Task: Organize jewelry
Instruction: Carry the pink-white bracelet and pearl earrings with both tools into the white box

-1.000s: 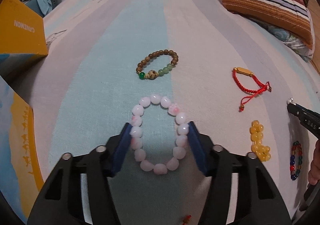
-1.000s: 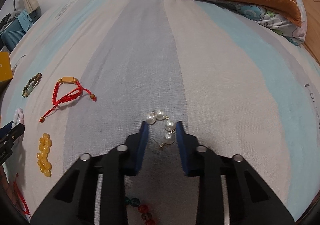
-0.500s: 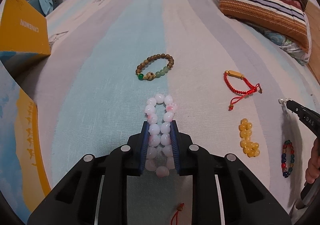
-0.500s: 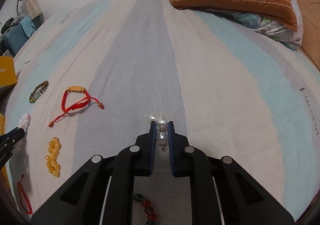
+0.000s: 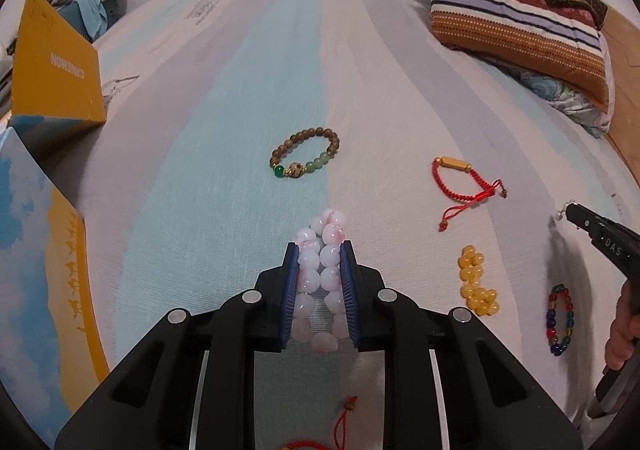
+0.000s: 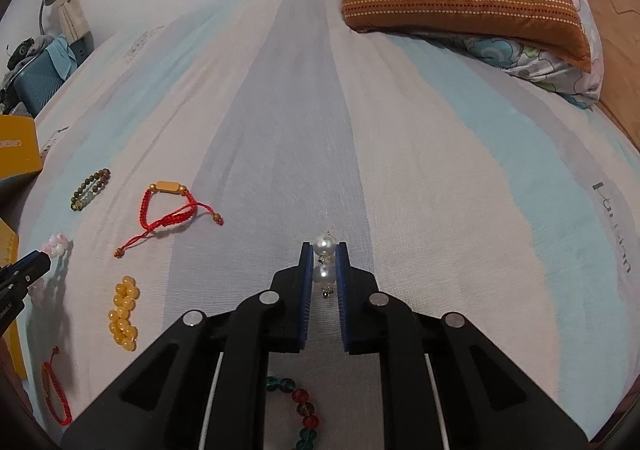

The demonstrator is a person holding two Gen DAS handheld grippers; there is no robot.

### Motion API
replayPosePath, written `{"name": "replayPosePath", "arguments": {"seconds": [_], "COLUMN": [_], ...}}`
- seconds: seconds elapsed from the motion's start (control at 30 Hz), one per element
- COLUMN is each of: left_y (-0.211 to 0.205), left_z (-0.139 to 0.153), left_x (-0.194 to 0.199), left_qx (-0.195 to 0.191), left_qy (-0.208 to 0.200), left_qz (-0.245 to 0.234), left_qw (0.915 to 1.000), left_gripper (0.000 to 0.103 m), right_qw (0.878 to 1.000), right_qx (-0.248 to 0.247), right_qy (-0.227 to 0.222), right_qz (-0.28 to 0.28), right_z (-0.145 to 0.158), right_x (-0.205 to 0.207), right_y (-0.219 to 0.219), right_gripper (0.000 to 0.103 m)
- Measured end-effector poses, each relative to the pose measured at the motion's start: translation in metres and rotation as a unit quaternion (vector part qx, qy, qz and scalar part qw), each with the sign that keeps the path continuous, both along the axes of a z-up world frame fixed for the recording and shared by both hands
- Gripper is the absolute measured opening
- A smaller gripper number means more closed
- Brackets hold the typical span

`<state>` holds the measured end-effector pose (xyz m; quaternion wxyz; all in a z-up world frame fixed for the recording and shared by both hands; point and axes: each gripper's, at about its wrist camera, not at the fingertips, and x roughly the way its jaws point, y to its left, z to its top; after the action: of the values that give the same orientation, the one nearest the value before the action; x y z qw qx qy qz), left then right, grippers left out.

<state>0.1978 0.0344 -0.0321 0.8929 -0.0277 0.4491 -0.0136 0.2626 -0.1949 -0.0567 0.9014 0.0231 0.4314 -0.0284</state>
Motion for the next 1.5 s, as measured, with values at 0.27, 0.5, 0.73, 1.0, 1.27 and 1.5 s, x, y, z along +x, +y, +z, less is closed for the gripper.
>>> {"name": "replayPosePath", "arguments": {"seconds": [0.27,0.5,0.73,1.0,1.27,1.5], "left_y": [-0.003,-0.008,-0.003,0.011,0.035,0.072], "left_z": [0.009,0.024,0.053,0.091,0.113,0.125], "left_x": [-0.004,-0.011,-0.026,-0.050,-0.078,-0.103], "left_qx": [0.005,0.030,0.026,0.020,0.022,0.024], "left_qy": [-0.009,-0.020,-0.030,-0.046,-0.055,-0.062], "left_qz": [-0.002,0.008,0.009,0.014,0.035,0.059], "left_qw": [0.9999,0.9993,0.9992,0.9987,0.9976,0.9960], "left_gripper": [0.020,0.020,0.020,0.020,0.020,0.020], "right_qw": [1.000,1.000,1.000,0.999,0.997,0.994], "right_qx": [-0.006,0.001,-0.007,-0.006,-0.003,-0.003], "right_qy": [-0.006,-0.010,-0.022,-0.039,-0.056,-0.061], "right_qz": [0.004,0.005,0.008,0.022,0.051,0.086], "right_z": [0.007,0.022,0.052,0.092,0.124,0.133], "right_x": [-0.006,-0.020,-0.044,-0.070,-0.097,-0.113], "right_y": [0.001,0.008,0.015,0.034,0.080,0.134], "right_gripper": [0.011,0.011,0.011,0.011,0.011,0.011]}}
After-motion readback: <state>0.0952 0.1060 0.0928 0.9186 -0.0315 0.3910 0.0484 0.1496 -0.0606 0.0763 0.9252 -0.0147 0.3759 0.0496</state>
